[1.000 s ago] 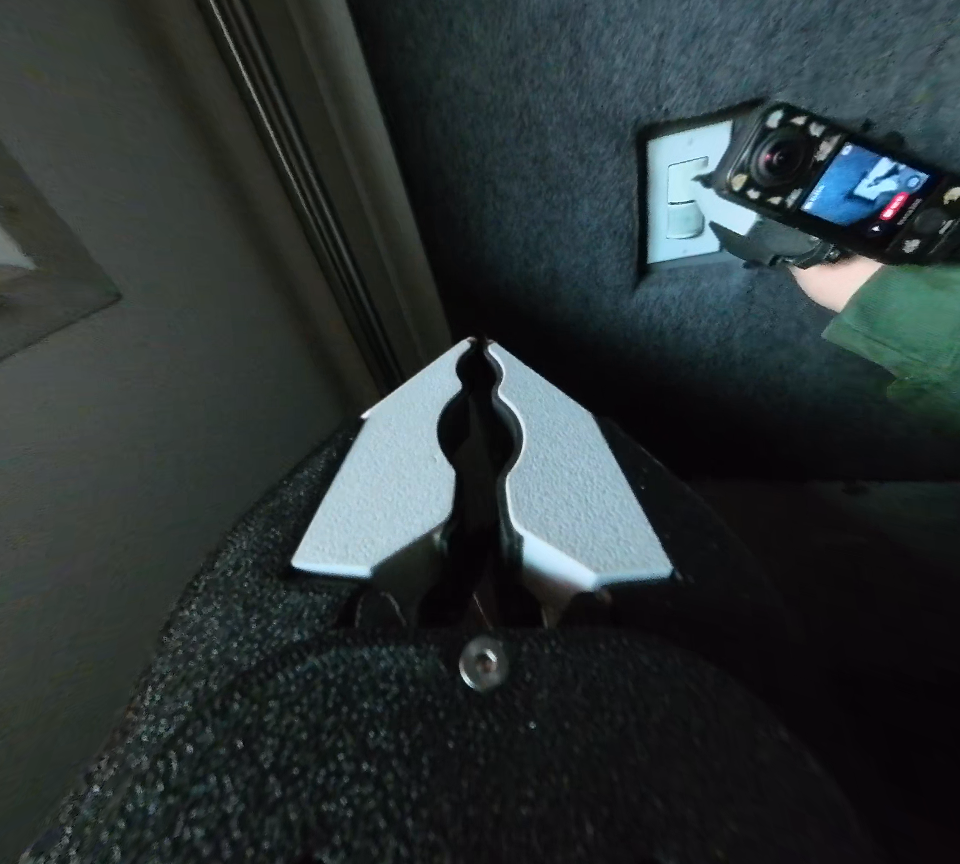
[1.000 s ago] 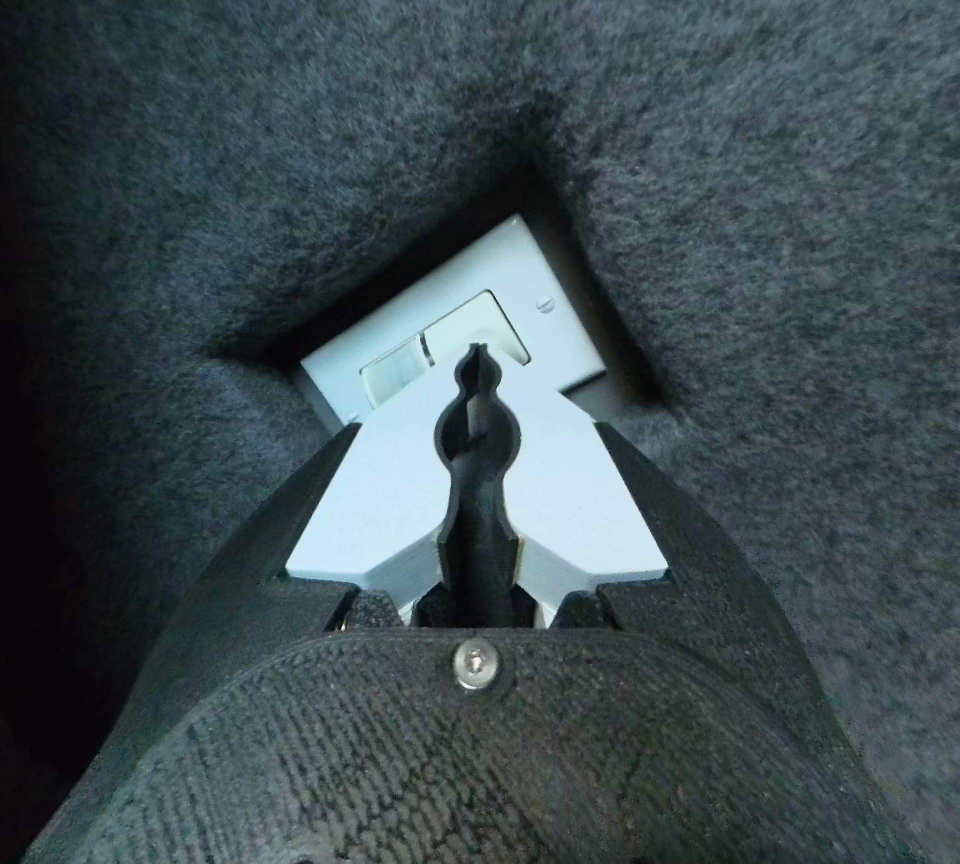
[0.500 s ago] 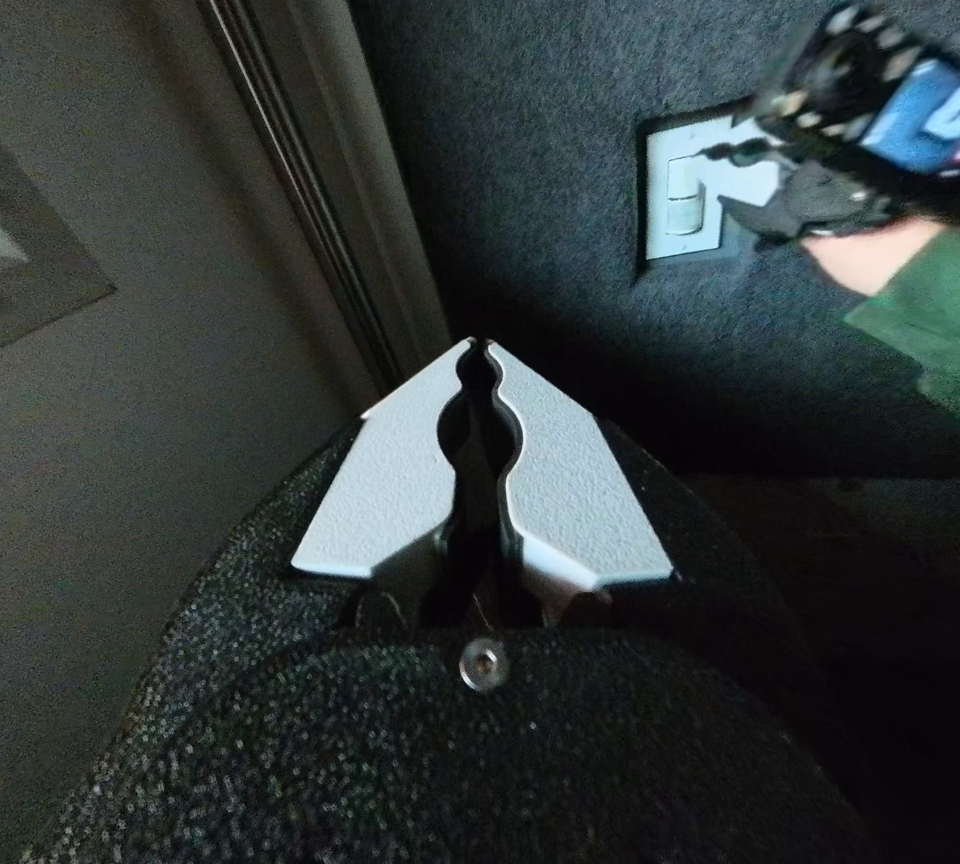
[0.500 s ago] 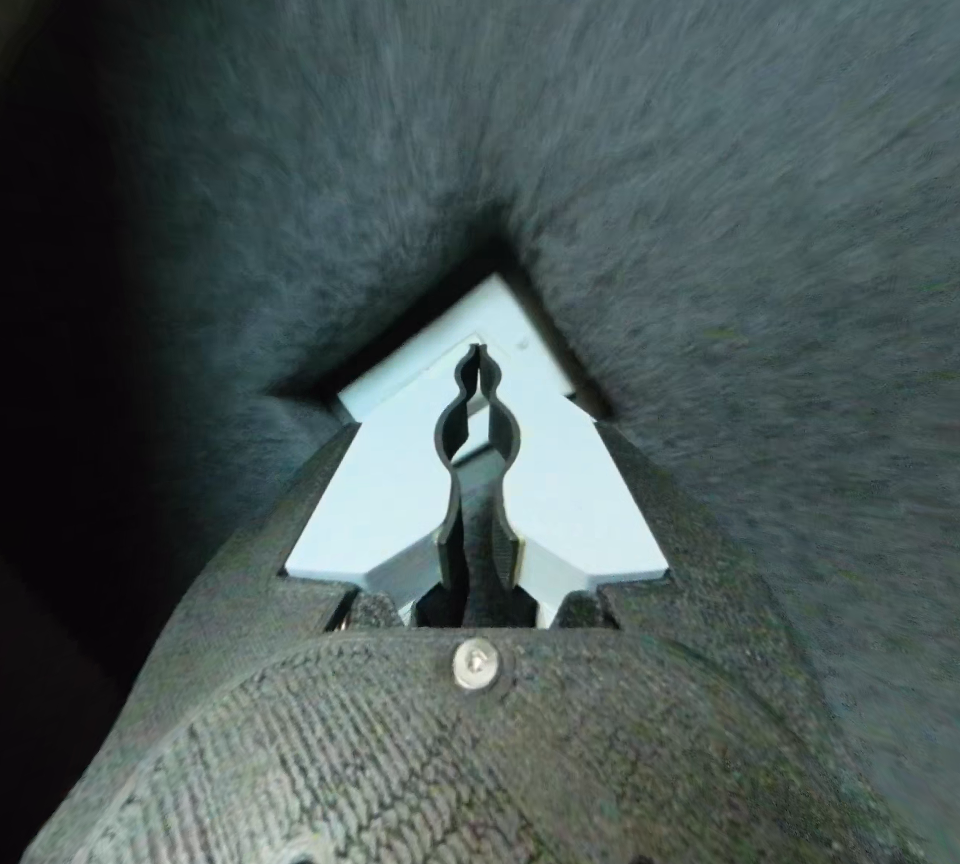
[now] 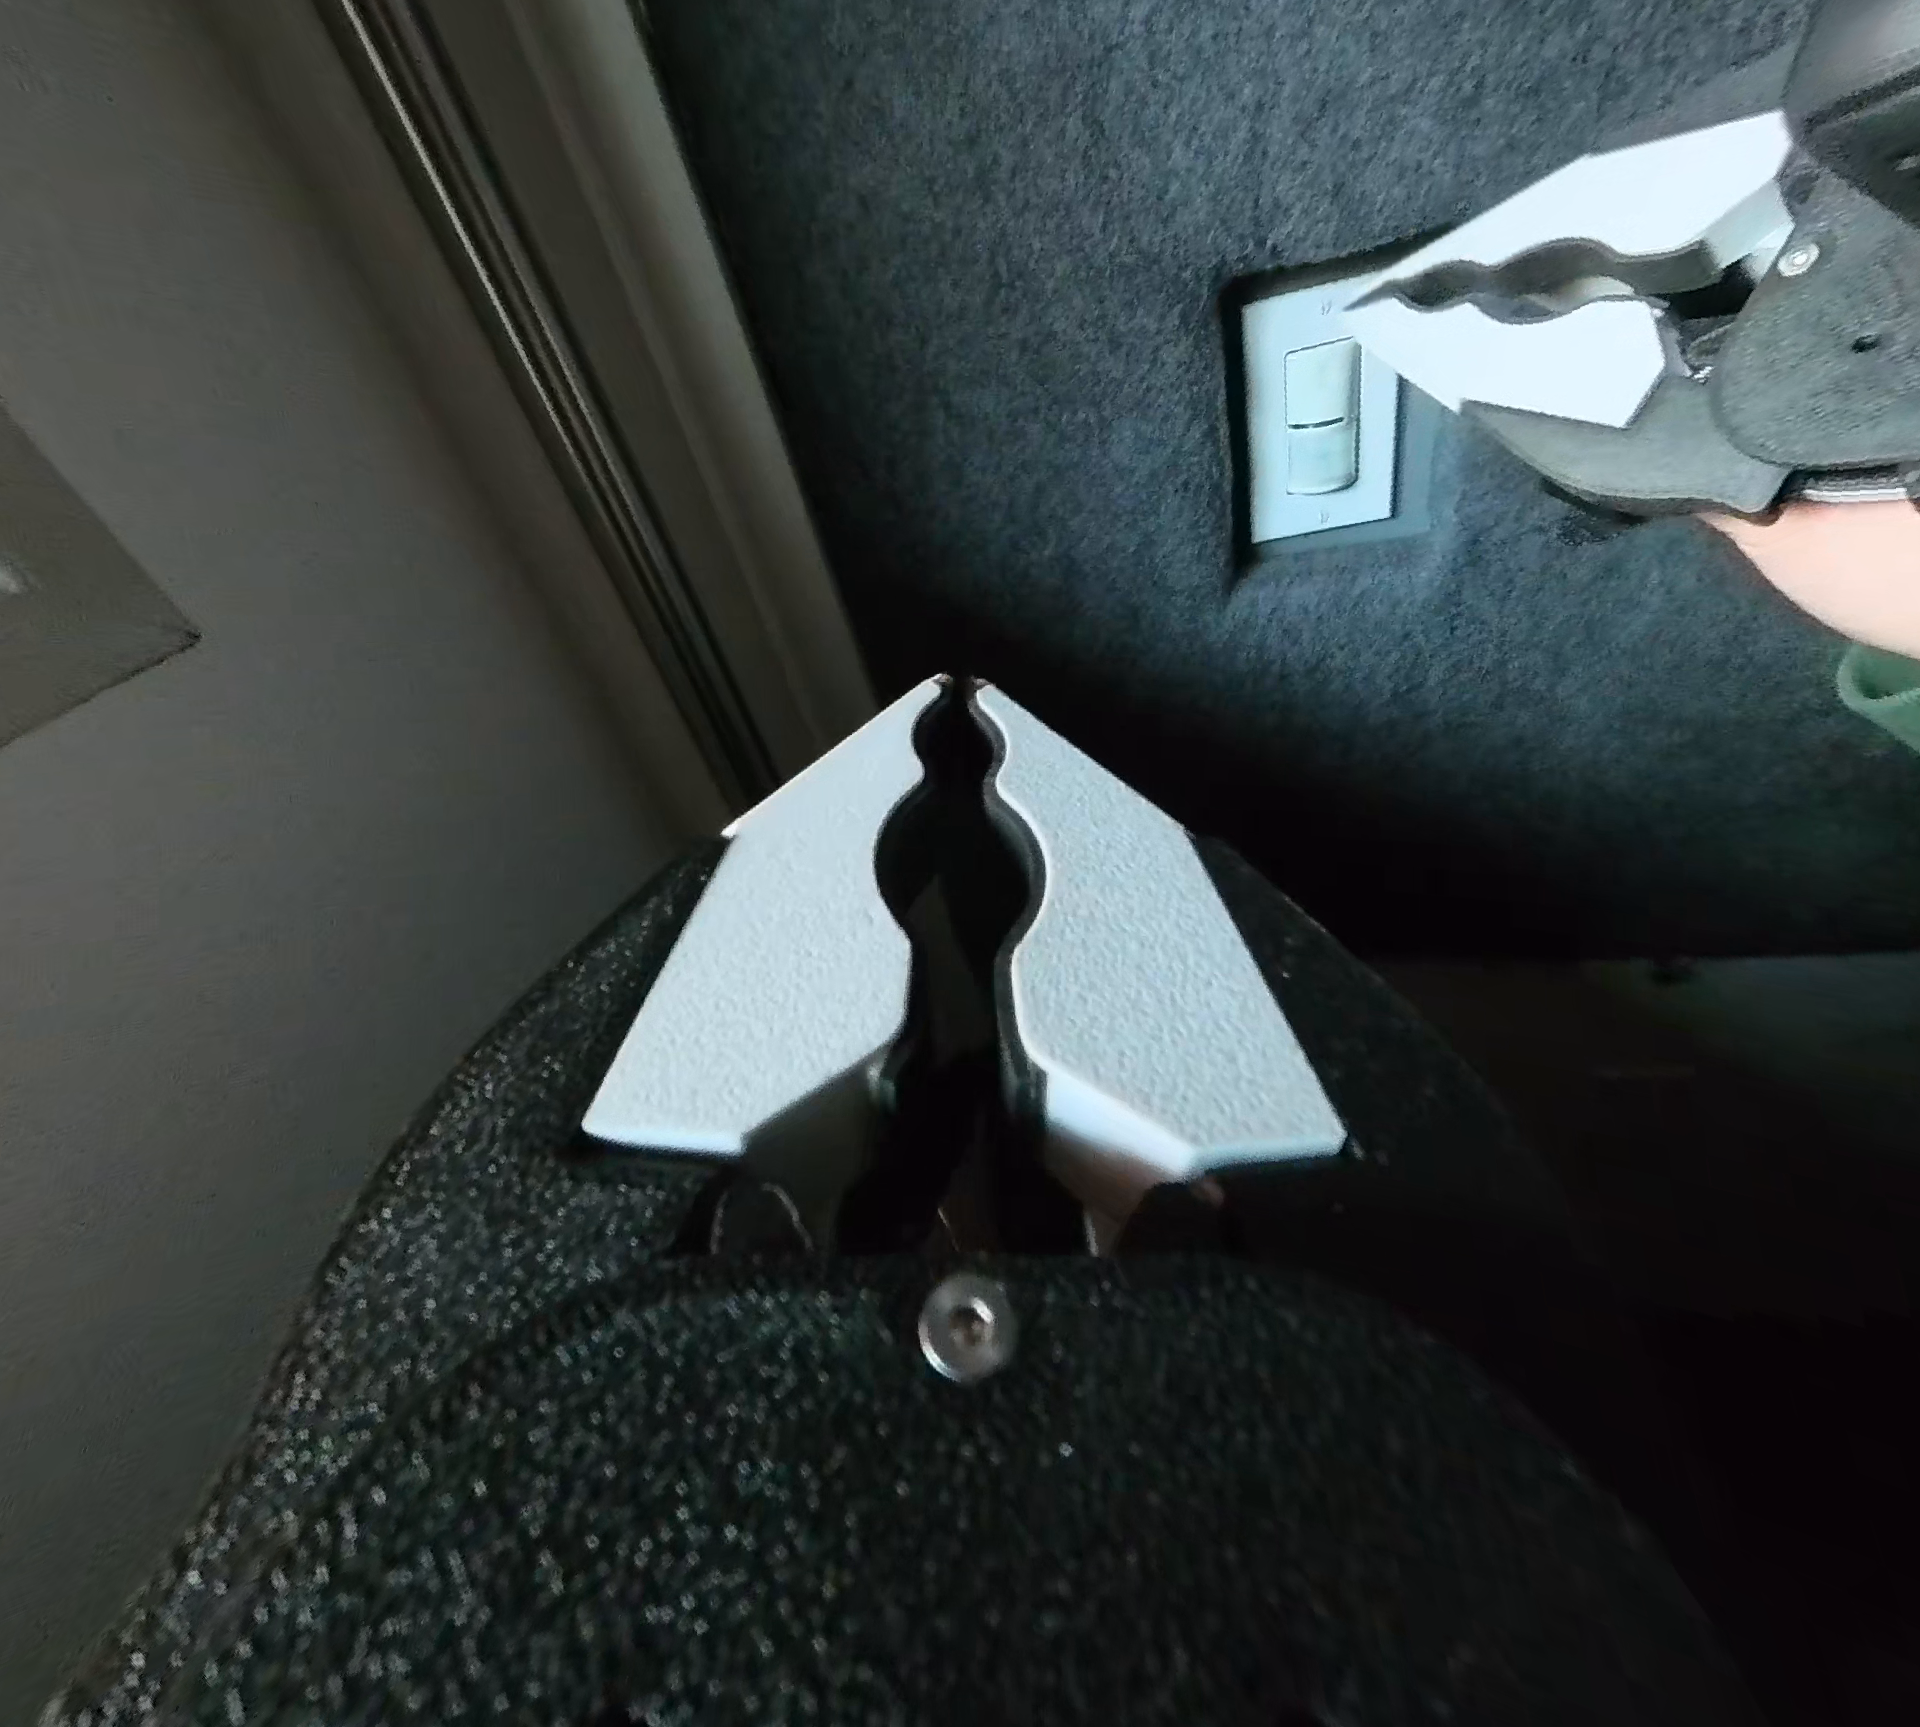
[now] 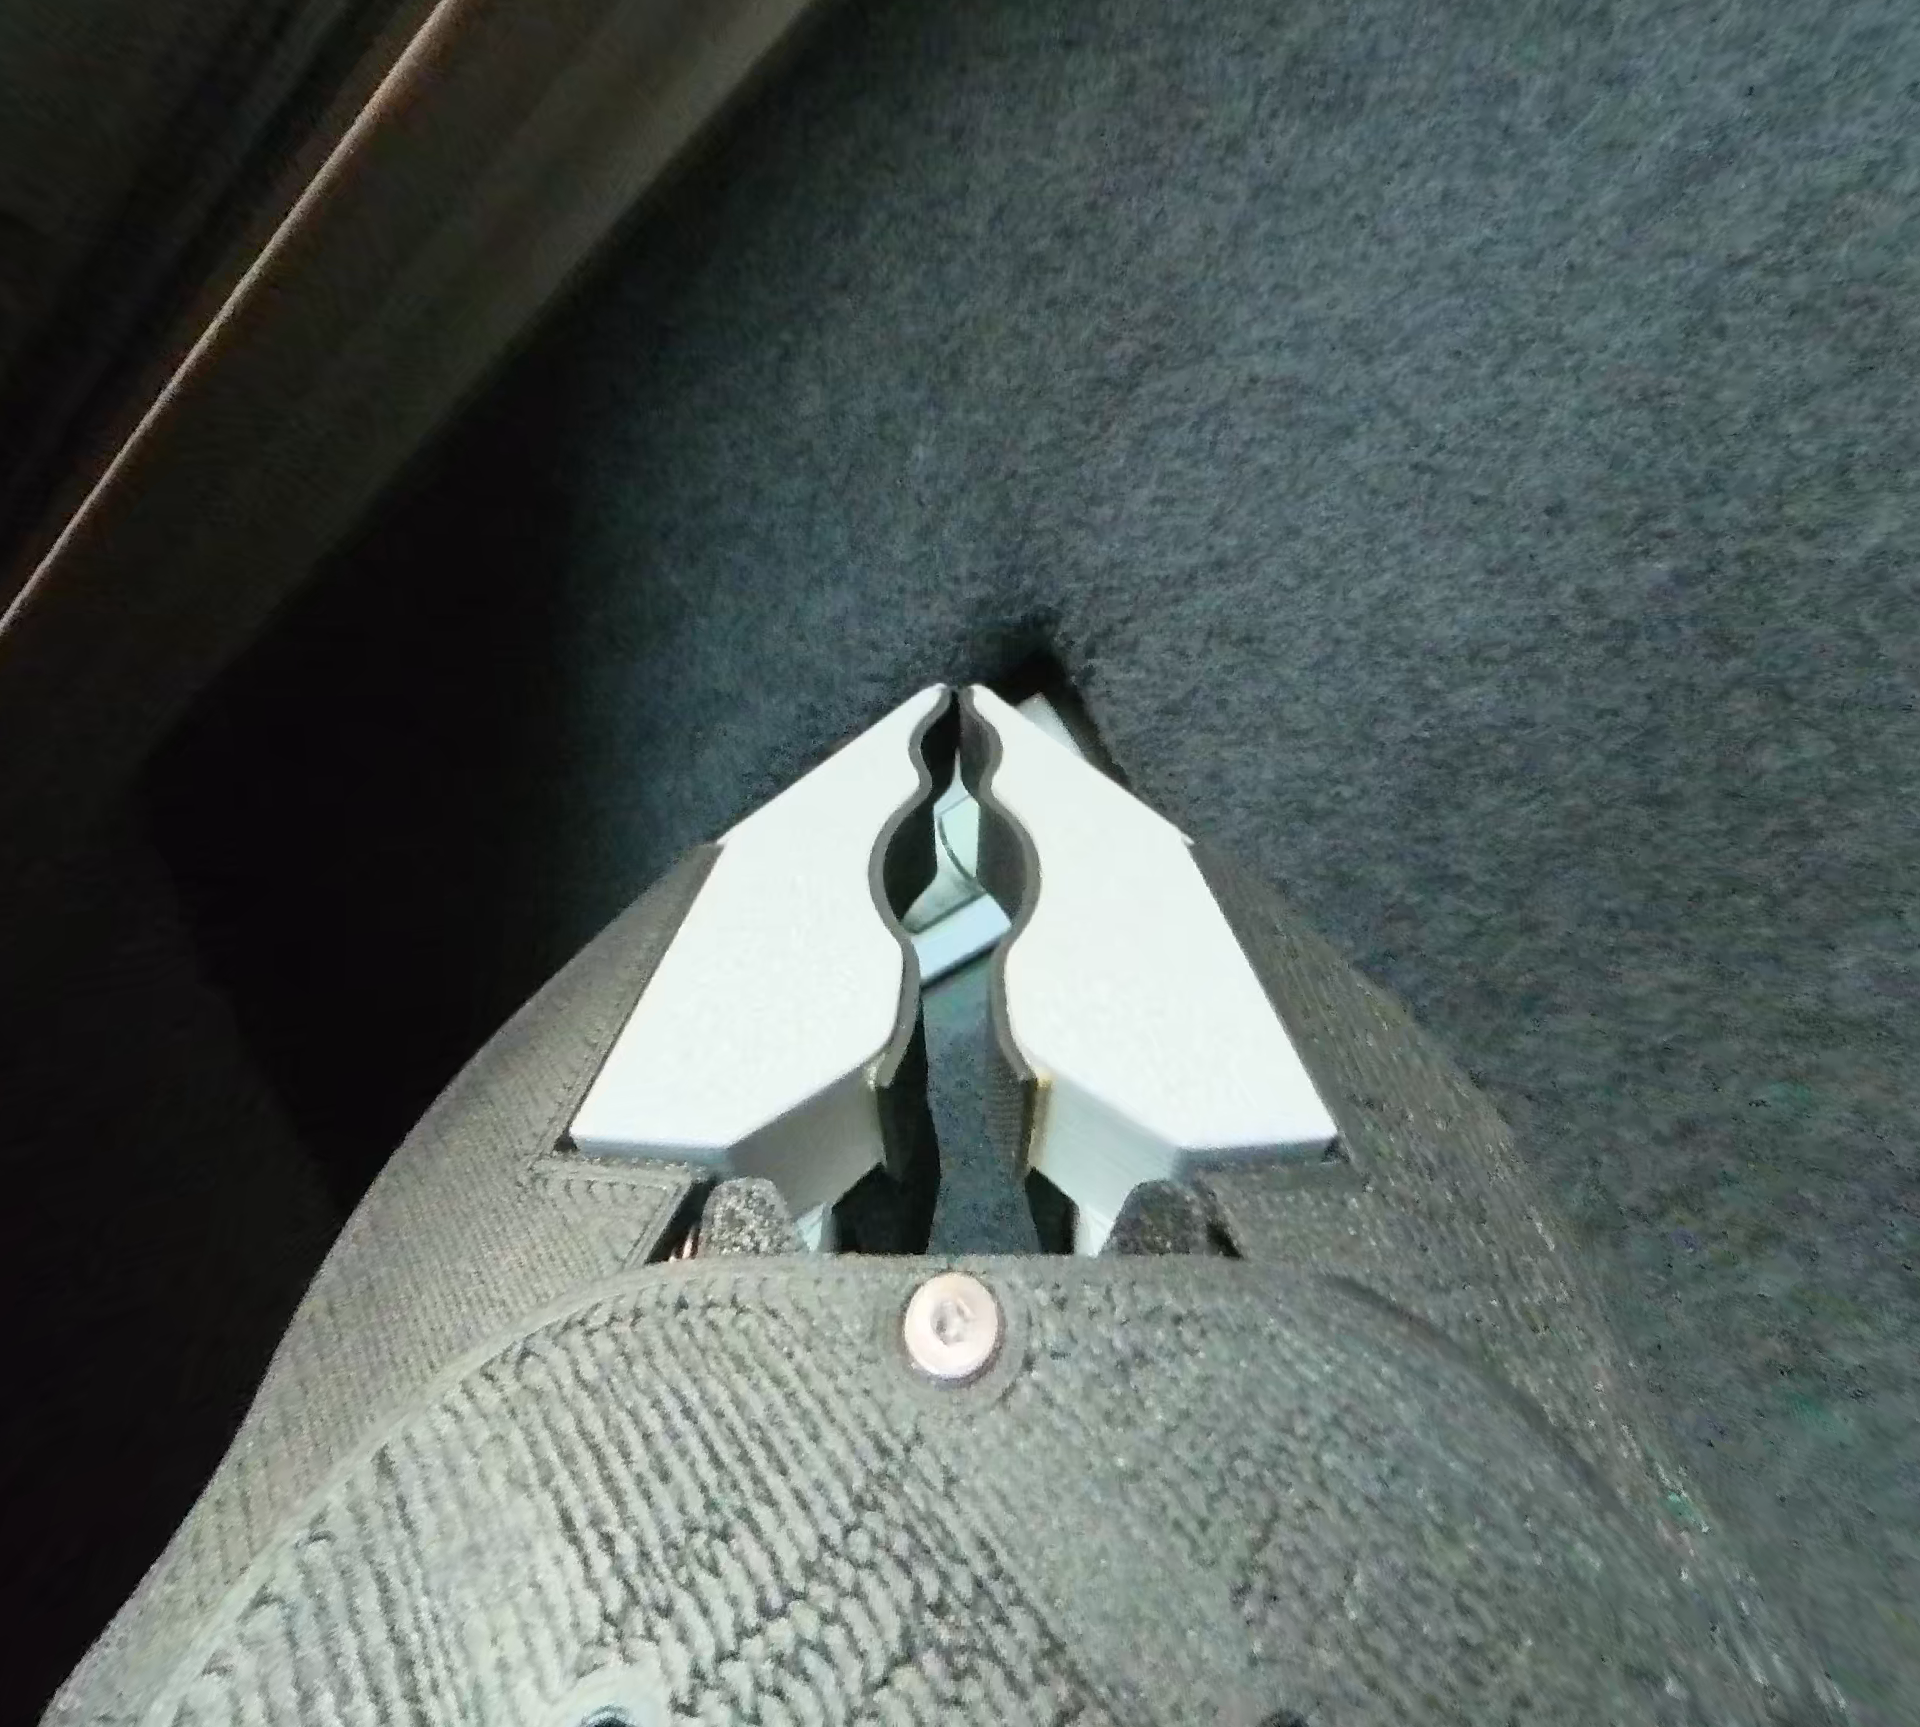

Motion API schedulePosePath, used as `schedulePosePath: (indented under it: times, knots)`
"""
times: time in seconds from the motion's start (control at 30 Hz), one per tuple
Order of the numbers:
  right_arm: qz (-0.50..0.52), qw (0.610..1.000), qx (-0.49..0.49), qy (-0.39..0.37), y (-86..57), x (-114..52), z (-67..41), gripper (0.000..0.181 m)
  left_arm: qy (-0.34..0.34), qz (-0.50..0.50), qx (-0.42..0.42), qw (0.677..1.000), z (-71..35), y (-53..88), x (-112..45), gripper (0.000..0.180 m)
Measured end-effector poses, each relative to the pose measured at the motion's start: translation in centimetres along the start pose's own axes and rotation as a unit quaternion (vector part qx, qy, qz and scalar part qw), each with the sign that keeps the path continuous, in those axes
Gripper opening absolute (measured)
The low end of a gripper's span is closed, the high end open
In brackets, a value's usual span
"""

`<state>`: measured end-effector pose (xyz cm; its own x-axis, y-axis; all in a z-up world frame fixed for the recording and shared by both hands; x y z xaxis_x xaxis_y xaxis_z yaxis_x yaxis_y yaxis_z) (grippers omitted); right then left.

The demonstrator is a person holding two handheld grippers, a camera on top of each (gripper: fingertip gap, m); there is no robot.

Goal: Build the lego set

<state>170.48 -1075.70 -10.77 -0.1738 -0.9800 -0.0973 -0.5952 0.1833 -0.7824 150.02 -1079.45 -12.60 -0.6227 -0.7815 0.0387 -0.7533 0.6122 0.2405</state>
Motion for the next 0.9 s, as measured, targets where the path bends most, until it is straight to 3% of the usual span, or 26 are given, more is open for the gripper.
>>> schedulePosePath:
  times: [0.03, 0.3, 0.9]
  knots:
    - [0.002, 1.0, 0.001, 0.002, 0.0, 0.0, 0.1, 0.0, 0.0, 0.0, -0.001, 1.0, 0.0, -0.1, 0.0, 0.0]
    - [0.044, 0.995, 0.007, 0.095, -1.3, -3.6, 4.8, 0.0, 0.002, 0.002, 0.001, 1.0, 0.0, -0.2, 0.1, 0.0]
    - [0.037, 0.992, 0.047, 0.114, -0.1, -8.8, 8.0, 0.0, 0.014, 0.003, 0.005, 1.0, 0.4, -0.1, -0.1, 0.0]
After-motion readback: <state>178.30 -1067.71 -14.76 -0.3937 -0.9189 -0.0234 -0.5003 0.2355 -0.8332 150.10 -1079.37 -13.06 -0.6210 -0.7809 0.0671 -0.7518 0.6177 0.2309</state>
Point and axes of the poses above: each gripper's, where its closed fingertips meet, x back along the fingers, z out of its underside, y = z × x across the jaws, the point moved 8 cm from there along x, back along the fingers, and after that the axes turned 5 degrees about z, right-handed, at the moved point
